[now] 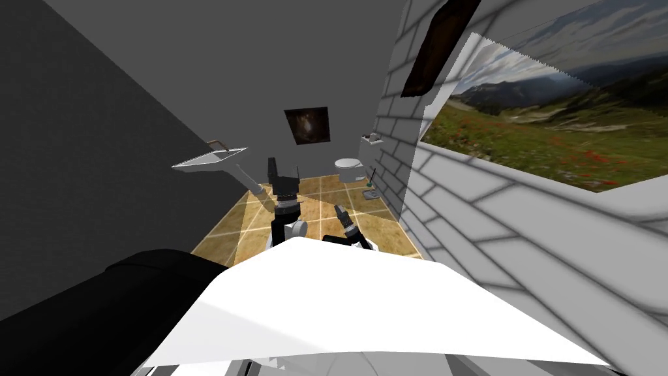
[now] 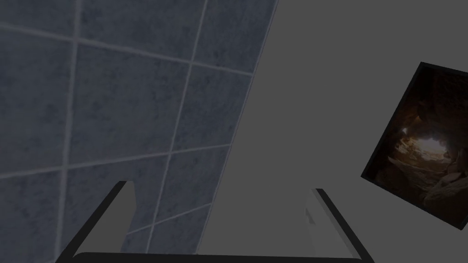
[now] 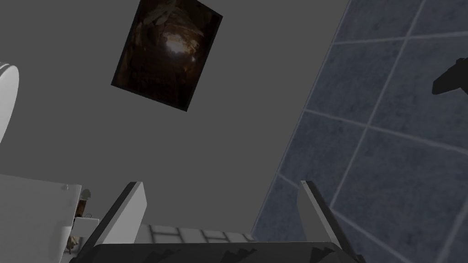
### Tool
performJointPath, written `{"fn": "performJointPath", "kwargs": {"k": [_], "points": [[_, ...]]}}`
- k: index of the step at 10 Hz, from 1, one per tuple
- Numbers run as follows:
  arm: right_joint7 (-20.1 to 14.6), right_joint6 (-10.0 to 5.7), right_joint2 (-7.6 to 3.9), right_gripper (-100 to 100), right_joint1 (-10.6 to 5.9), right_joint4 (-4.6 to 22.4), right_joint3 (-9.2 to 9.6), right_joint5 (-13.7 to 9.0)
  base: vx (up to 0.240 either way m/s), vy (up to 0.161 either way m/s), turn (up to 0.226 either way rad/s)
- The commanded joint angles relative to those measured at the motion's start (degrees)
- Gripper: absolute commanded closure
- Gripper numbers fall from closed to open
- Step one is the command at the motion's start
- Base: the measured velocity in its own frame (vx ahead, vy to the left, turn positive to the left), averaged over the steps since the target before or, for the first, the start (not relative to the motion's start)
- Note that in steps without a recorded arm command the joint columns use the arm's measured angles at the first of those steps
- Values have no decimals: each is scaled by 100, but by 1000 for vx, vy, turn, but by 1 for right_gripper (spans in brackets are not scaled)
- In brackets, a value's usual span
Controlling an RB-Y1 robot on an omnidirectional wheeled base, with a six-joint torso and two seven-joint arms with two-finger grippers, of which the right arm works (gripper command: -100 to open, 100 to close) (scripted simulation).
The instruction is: Pull the door open
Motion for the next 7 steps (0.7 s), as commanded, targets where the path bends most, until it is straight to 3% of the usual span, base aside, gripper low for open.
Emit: {"fn": "performJointPath", "kwargs": {"k": [1, 7], "points": [[85, -37, 17, -100, -43, 107, 86, -32, -110, 57, 277], [425, -173, 25, -100, -291, 570, 472, -205, -101, 70, 342]]}}
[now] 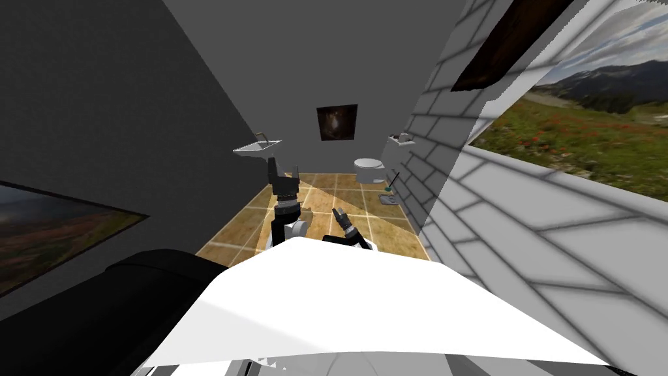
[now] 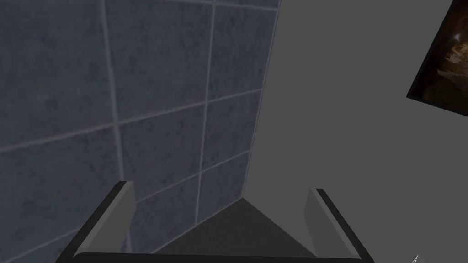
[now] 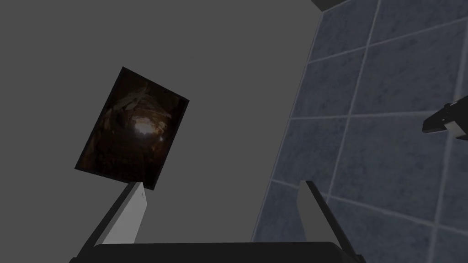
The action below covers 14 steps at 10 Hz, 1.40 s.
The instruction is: Pull the door open
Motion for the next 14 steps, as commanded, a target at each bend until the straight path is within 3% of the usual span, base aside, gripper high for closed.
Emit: {"fn": "performJointPath", "kwargs": {"k": [1, 10, 14], "points": [[105, -37, -4, -100, -68, 119, 110, -50, -122, 98, 398], [599, -233, 19, -100, -431, 793, 672, -303, -94, 99, 355], [769, -300, 27, -100, -555, 1024, 865, -389, -76, 106, 279]]}}
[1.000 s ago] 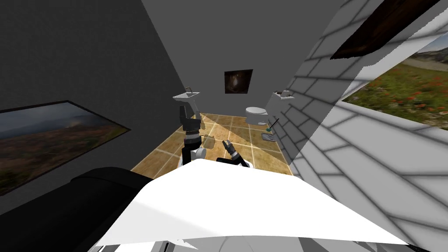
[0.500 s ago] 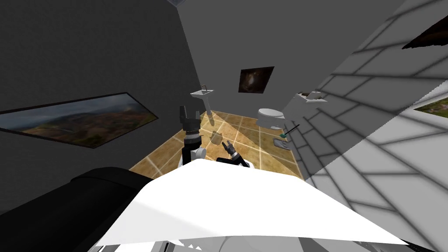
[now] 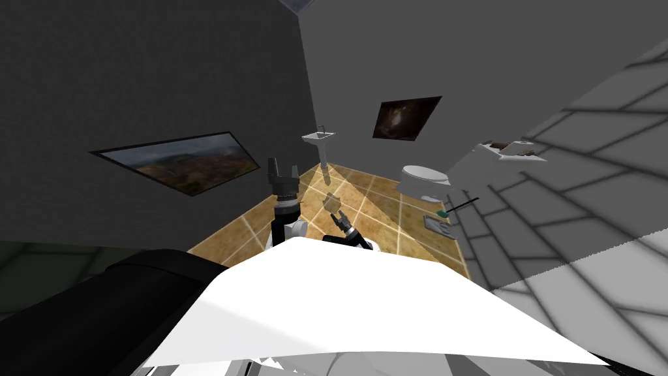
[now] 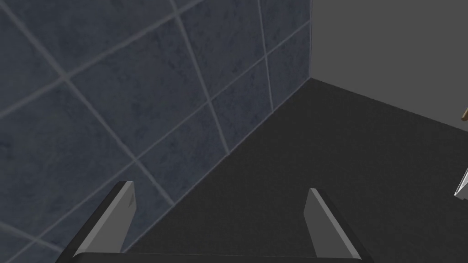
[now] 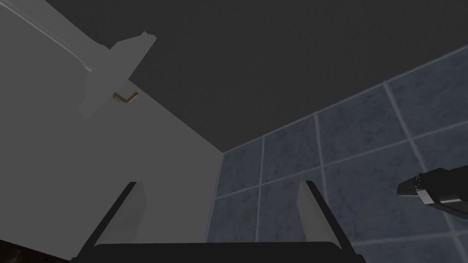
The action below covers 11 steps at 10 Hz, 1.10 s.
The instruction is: Pull the door open
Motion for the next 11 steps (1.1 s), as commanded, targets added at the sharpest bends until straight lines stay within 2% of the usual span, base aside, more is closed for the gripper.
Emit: {"fn": "performJointPath", "kwargs": {"k": [1, 8, 11], "points": [[70, -36, 10, -100, -60, 115, 85, -38, -60, 97, 347], [360, -151, 29, -100, -273, 509, 415, -186, -56, 101, 293], [518, -213, 39, -100, -390, 723, 595, -267, -43, 142, 384]]}}
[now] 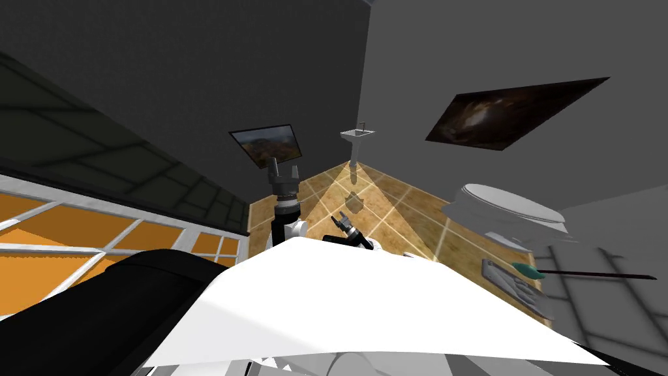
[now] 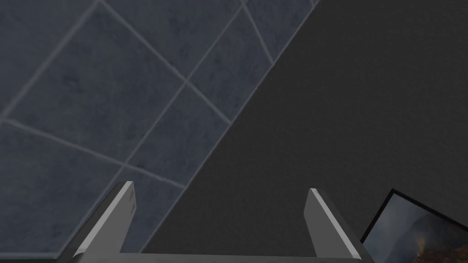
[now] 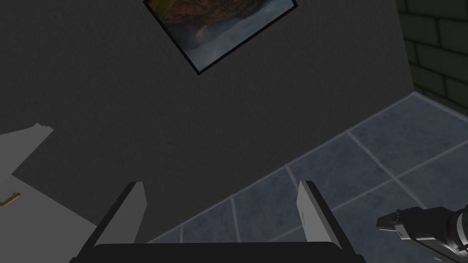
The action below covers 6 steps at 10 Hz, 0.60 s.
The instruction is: Pull the door open
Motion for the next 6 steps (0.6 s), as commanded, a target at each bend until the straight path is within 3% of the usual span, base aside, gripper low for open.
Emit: {"fn": "performJointPath", "kwargs": {"k": [1, 3, 6], "points": [[95, -31, -2, -100, -61, 104, 98, -46, -50, 145, 342], [189, -67, 5, -100, -130, 231, 205, -93, -37, 134, 373], [302, -112, 14, -100, -213, 385, 334, -151, -37, 131, 295]]}}
